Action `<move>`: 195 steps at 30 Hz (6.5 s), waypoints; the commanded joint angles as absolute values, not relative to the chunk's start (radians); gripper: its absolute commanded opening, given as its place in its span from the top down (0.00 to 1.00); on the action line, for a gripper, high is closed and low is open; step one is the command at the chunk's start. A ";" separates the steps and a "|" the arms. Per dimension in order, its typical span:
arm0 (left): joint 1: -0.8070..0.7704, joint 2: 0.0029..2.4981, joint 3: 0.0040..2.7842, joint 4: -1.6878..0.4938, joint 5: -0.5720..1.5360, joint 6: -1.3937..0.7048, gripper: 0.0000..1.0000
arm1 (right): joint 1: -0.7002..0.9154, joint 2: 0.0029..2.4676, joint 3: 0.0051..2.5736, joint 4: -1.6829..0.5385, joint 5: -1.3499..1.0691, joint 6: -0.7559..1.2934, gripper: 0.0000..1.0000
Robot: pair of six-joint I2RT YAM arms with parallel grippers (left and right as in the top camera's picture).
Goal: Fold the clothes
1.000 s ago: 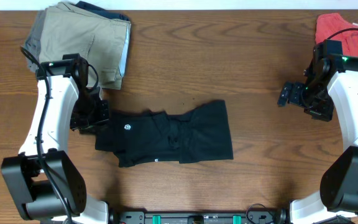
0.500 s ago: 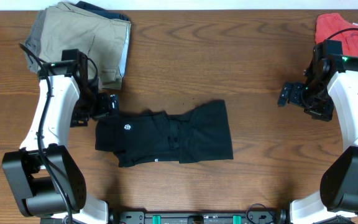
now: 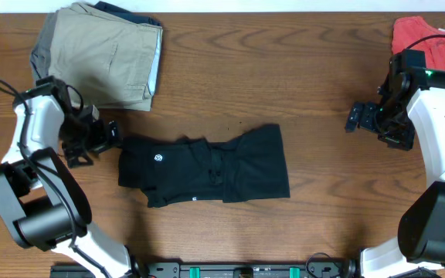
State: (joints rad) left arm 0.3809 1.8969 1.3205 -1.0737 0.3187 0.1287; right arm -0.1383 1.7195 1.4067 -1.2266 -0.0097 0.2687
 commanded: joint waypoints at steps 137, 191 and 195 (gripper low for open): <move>-0.608 1.612 1.374 -1.051 0.200 -0.373 0.67 | -0.137 1.717 1.410 -1.226 -0.004 0.257 0.01; -0.768 1.780 1.395 -0.895 0.255 -0.366 0.87 | -0.137 1.717 1.410 -1.223 -0.004 0.257 0.01; -0.769 1.889 1.395 -0.874 0.250 -0.400 0.87 | -0.137 1.717 1.410 -1.223 -0.004 0.257 0.01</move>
